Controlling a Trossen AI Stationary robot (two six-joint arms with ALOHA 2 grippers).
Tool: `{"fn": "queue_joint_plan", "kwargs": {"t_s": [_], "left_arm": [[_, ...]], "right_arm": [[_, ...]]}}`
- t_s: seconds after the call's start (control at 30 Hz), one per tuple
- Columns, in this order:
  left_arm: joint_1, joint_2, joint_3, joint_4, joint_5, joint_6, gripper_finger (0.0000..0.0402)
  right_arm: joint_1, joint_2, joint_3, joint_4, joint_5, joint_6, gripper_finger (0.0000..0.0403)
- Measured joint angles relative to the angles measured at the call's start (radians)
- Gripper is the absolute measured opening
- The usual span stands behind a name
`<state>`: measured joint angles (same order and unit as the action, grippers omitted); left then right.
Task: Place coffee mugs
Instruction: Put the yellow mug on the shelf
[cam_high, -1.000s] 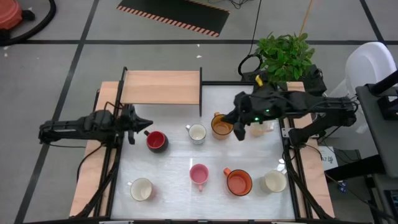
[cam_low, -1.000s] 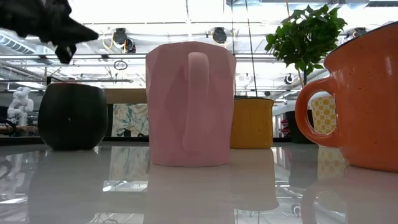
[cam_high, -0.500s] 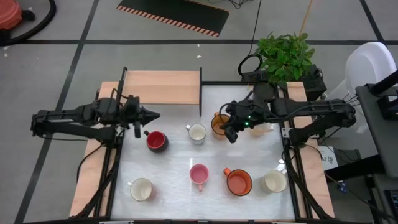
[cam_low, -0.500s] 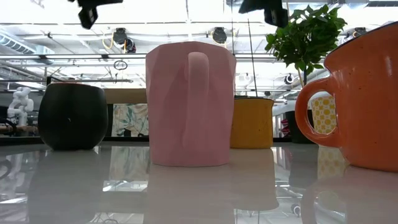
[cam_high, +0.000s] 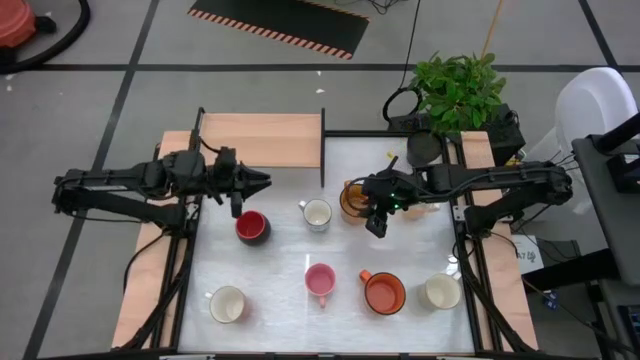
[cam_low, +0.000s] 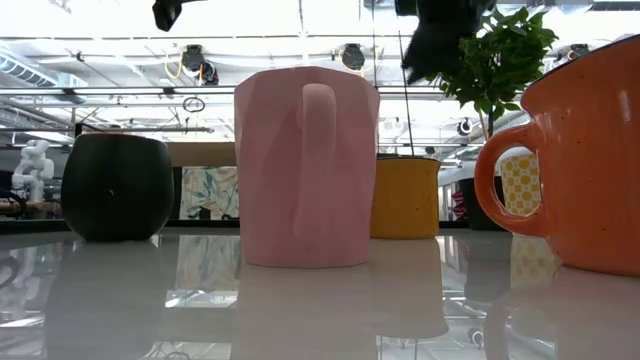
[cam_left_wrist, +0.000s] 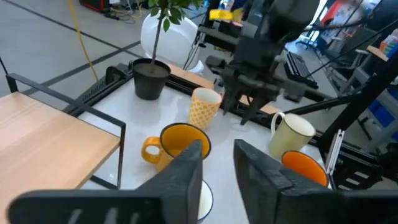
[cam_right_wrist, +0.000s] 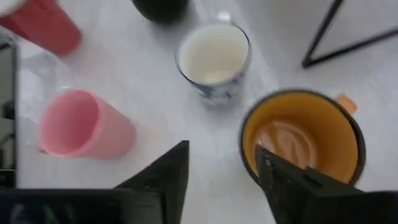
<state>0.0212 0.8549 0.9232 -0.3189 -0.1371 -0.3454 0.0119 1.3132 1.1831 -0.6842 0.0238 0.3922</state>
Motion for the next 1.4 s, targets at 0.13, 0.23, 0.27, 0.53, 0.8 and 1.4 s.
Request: {"fn": "queue_joint_plan", "kwargs": {"t_s": [0.13, 0.23, 0.27, 0.53, 0.8, 1.4], "left_arm": [[0.000, 0.012, 0.006, -0.001, 0.001, -0.020, 0.0130], [0.000, 0.012, 0.007, 0.000, 0.010, -0.046, 0.0138], [0.000, 0.012, 0.007, 0.000, 0.012, -0.055, 0.0139], [0.000, 0.012, 0.007, 0.000, 0.014, -0.023, 0.0140], [0.000, 0.012, 0.007, 0.000, 0.014, 0.002, 0.0140], [0.000, 0.011, 0.007, -0.073, 0.015, 0.010, 0.0141]], "right_arm": [[0.001, 0.000, -0.064, 0.014, -0.001, 0.004, 0.0196], [0.001, 0.000, -0.096, 0.021, -0.003, 0.010, 0.0204], [0.001, 0.000, -0.101, 0.024, -0.003, 0.007, 0.0206], [0.001, 0.000, -0.169, 0.125, 0.000, -0.142, 0.0213], [-0.014, 0.000, -0.244, 0.193, 0.000, -0.255, 0.0199], [-0.063, 0.088, -0.314, 0.321, -0.082, -0.492, 0.0170]]}}
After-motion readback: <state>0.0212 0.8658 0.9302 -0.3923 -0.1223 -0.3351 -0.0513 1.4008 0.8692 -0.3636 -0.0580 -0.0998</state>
